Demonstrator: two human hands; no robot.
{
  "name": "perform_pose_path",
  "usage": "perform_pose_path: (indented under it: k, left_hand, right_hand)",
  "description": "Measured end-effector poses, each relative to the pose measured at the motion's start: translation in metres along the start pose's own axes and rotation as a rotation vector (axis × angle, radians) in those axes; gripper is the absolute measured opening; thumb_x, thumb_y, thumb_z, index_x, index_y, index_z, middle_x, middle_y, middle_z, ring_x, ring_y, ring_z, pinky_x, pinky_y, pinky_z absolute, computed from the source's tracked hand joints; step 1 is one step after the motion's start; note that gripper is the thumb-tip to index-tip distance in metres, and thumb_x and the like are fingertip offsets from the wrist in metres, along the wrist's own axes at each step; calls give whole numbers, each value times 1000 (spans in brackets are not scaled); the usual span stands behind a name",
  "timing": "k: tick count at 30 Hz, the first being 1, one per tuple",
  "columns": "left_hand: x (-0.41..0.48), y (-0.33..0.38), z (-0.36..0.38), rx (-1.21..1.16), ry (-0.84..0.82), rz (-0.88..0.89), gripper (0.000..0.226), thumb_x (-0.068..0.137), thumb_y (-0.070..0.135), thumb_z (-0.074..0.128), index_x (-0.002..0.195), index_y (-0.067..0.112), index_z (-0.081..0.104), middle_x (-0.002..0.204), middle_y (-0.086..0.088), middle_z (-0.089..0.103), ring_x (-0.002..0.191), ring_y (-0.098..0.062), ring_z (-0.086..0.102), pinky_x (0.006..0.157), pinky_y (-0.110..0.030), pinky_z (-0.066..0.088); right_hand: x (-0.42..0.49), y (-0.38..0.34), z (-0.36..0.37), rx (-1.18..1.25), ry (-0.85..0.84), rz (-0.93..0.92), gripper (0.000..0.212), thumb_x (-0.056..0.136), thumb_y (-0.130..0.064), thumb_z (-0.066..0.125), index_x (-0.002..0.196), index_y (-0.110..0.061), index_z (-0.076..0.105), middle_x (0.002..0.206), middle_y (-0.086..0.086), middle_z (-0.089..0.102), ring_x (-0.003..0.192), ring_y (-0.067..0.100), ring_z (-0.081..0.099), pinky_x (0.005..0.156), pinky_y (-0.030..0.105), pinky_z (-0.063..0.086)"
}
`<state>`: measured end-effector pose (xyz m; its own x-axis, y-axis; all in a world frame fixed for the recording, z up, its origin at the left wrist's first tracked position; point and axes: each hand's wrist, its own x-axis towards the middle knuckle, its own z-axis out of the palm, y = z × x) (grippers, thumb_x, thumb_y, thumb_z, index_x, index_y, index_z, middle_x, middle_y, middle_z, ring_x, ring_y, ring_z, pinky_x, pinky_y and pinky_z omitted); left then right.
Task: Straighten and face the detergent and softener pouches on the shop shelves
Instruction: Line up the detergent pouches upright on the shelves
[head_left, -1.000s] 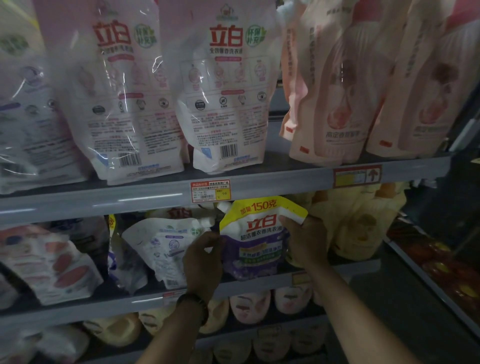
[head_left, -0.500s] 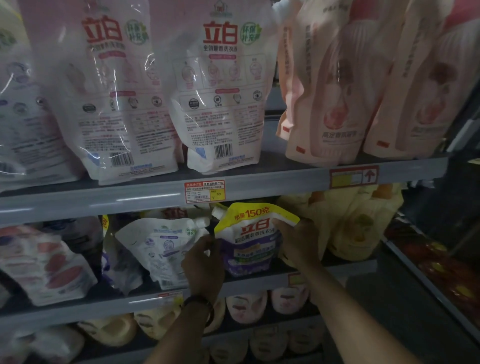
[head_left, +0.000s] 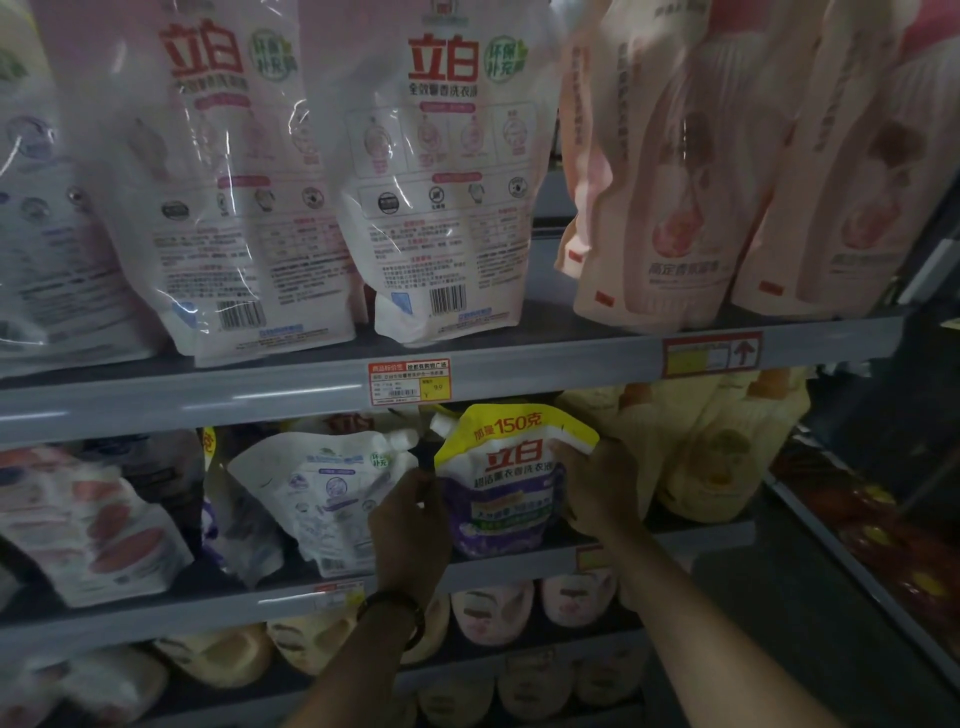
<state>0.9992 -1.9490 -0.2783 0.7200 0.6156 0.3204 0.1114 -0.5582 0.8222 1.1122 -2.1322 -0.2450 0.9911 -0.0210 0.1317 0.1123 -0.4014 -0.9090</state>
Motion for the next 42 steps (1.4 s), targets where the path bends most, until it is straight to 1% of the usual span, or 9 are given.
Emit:
perform_pose_path:
  k: [7, 11, 15, 19, 23, 28, 34, 38, 42]
  left_hand:
    - [3, 1, 1, 5, -44, -23, 20, 108, 17, 59, 94, 27, 69, 79, 17, 68, 65, 8, 61, 67, -4, 46]
    - [-1, 1, -3, 22, -47, -15, 18, 107, 19, 61, 109, 22, 79, 86, 13, 74, 64, 11, 60, 61, -5, 47]
    - [-8, -3, -9, -5, -51, -63, 17, 105, 19, 63, 111, 26, 78, 96, 17, 70, 75, 11, 63, 65, -1, 45]
    - [-11, -15, -12, 5, -54, -147, 16, 105, 24, 63, 98, 26, 77, 91, 14, 75, 86, -5, 72, 73, -19, 53]
    - [-21, -29, -19, -12, -8, -203, 17, 105, 29, 63, 92, 31, 75, 81, 13, 76, 78, -4, 73, 71, -32, 58]
    - [-30, -44, -33, 18, 16, -272, 12, 105, 32, 63, 97, 32, 72, 89, 12, 75, 82, -9, 72, 77, -41, 60]
    - [-24, -69, -65, 51, 143, -316, 13, 103, 32, 68, 113, 25, 67, 109, 3, 71, 94, -19, 68, 78, -33, 49]
    - [-14, -73, -93, -38, 177, -380, 32, 102, 30, 70, 128, 16, 60, 120, -3, 68, 105, -24, 65, 85, -40, 52]
    - [-6, -84, -110, -91, 71, -212, 44, 103, 32, 65, 145, 33, 51, 134, 2, 67, 111, -20, 70, 83, -37, 59]
  right_hand:
    - [4, 8, 5, -26, 0, 17, 44, 97, -33, 73, 75, 4, 66, 69, 14, 73, 64, 29, 73, 65, 57, 61]
    - [-4, 4, 4, -83, 52, -25, 43, 99, -36, 71, 70, -6, 63, 68, 6, 72, 65, 21, 73, 63, 48, 63]
    - [-10, 5, 3, -74, 96, -58, 33, 96, -52, 67, 89, -19, 67, 88, -3, 75, 83, 16, 75, 72, 39, 62]
    - [-18, 11, -1, -120, 148, -128, 37, 94, -55, 56, 102, -20, 62, 94, -1, 69, 88, 21, 69, 75, 44, 59]
    - [-33, 11, -6, -71, 238, -130, 35, 94, -38, 73, 99, -7, 56, 97, 10, 57, 91, 26, 58, 73, 35, 47]
    - [-49, 2, 4, -2, 94, -91, 20, 96, -17, 69, 93, -13, 50, 81, -1, 57, 73, 9, 60, 60, 12, 39]
    - [-81, -9, 44, -46, -166, -186, 11, 99, -24, 69, 96, -26, 59, 94, -11, 65, 87, 0, 62, 70, 15, 48]
    - [-109, -22, 72, 1, -326, -115, 5, 100, -25, 68, 101, -26, 63, 98, -11, 66, 91, 1, 63, 81, 34, 56]
    - [-128, -37, 93, 62, -376, -86, 3, 100, -17, 68, 102, -16, 66, 96, -9, 69, 88, -3, 64, 76, 22, 52]
